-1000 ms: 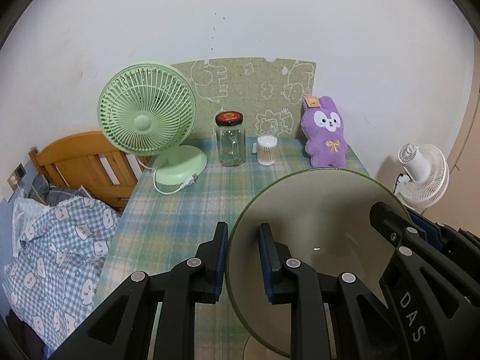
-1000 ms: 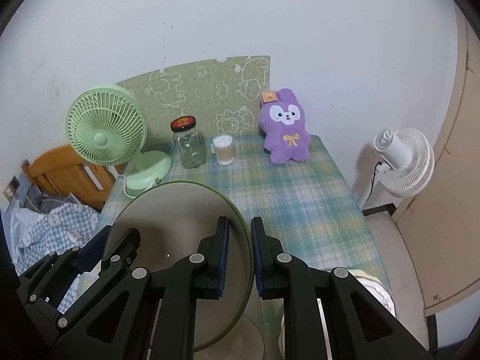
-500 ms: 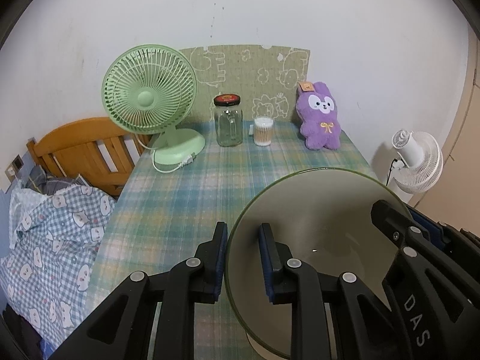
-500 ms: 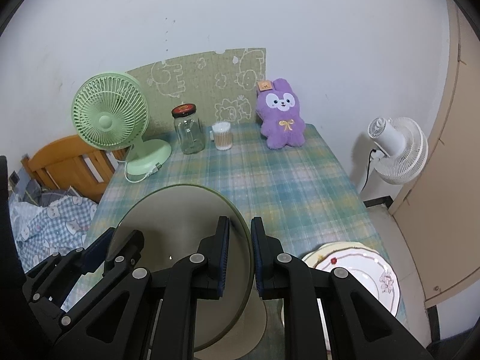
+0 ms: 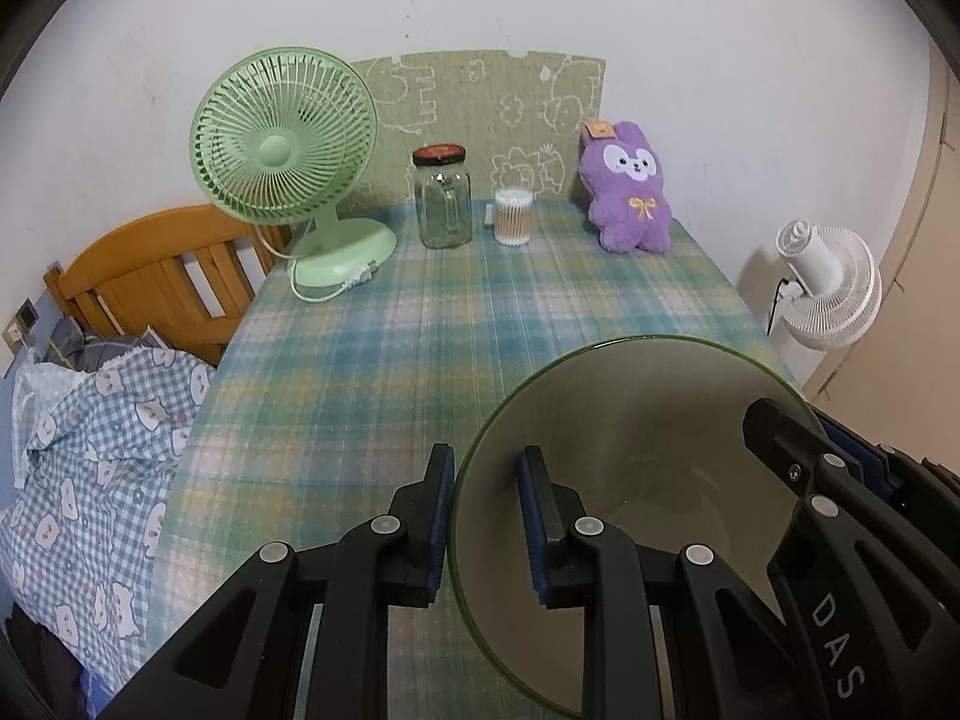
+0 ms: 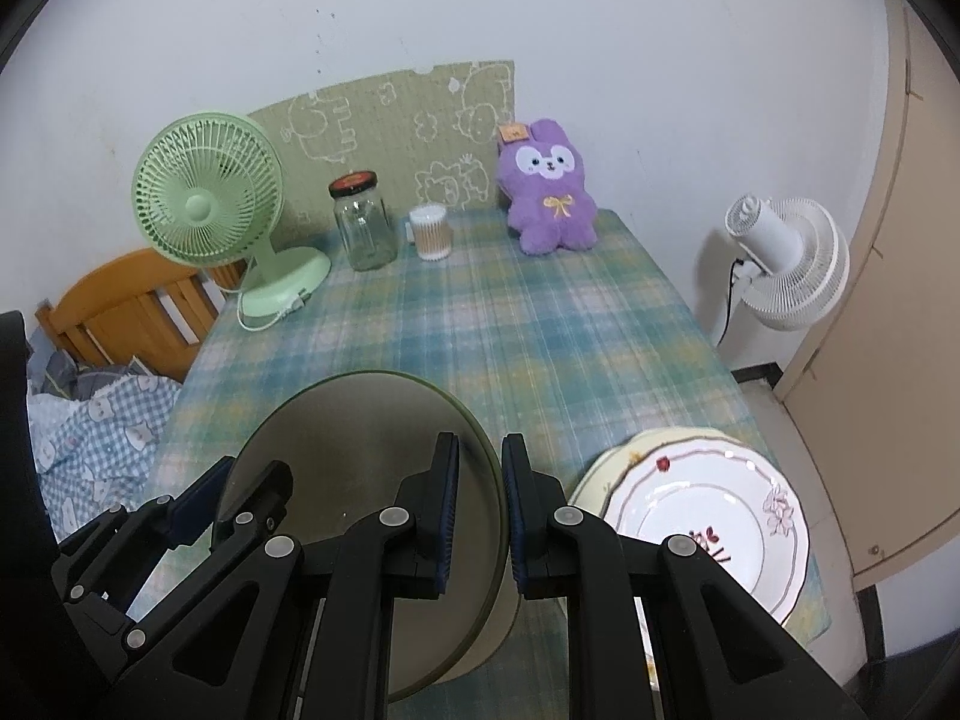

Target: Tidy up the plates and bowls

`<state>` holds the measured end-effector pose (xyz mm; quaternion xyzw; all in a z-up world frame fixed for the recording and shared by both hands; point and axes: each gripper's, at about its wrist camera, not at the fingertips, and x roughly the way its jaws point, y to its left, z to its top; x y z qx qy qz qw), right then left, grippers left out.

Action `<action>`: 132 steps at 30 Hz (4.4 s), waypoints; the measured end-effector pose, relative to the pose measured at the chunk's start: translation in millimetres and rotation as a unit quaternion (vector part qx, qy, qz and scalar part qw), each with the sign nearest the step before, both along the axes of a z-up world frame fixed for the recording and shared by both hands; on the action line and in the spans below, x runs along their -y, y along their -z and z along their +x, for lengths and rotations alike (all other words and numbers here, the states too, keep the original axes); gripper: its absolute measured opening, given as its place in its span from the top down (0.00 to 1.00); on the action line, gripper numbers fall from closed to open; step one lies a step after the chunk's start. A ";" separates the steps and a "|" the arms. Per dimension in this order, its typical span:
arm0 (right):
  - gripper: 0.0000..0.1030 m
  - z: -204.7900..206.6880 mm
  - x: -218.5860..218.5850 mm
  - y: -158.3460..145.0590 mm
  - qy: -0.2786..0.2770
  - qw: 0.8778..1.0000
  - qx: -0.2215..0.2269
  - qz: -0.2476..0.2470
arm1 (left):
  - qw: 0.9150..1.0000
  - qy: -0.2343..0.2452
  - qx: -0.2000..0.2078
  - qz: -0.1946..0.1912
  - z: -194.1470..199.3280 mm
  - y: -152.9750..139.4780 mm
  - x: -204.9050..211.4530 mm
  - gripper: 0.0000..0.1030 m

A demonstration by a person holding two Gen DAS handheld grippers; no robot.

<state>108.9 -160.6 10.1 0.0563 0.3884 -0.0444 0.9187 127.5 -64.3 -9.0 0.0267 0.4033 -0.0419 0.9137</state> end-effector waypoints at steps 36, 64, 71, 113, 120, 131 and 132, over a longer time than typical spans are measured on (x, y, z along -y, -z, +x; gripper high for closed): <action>0.83 9.7 6.5 67.5 0.014 0.996 -0.085 0.022 | 0.997 0.011 -0.072 0.020 8.8 55.5 -0.2 0.81; 0.79 12.7 5.5 59.8 0.010 0.994 -0.105 0.013 | 0.997 0.047 -0.065 0.000 7.1 44.9 -5.1 0.62; 0.28 6.7 5.1 51.2 0.010 0.996 -0.088 0.018 | 0.996 0.052 -0.066 -0.020 7.2 40.9 -12.0 0.38; 0.36 39.2 22.3 121.1 0.005 0.983 -0.160 0.094 | 0.990 0.060 -0.127 -0.022 26.1 90.8 -0.6 0.29; 0.51 38.3 12.4 119.2 -0.012 0.983 -0.157 0.092 | 0.990 0.071 -0.120 -0.014 23.2 89.9 5.0 0.38; 0.53 42.1 9.6 118.7 -0.016 0.981 -0.169 0.091 | 0.988 0.078 -0.128 -0.031 23.3 89.2 3.3 0.48; 0.53 42.2 8.9 118.4 -0.016 0.981 -0.170 0.089 | 0.988 0.078 -0.127 -0.035 23.0 89.7 2.2 0.48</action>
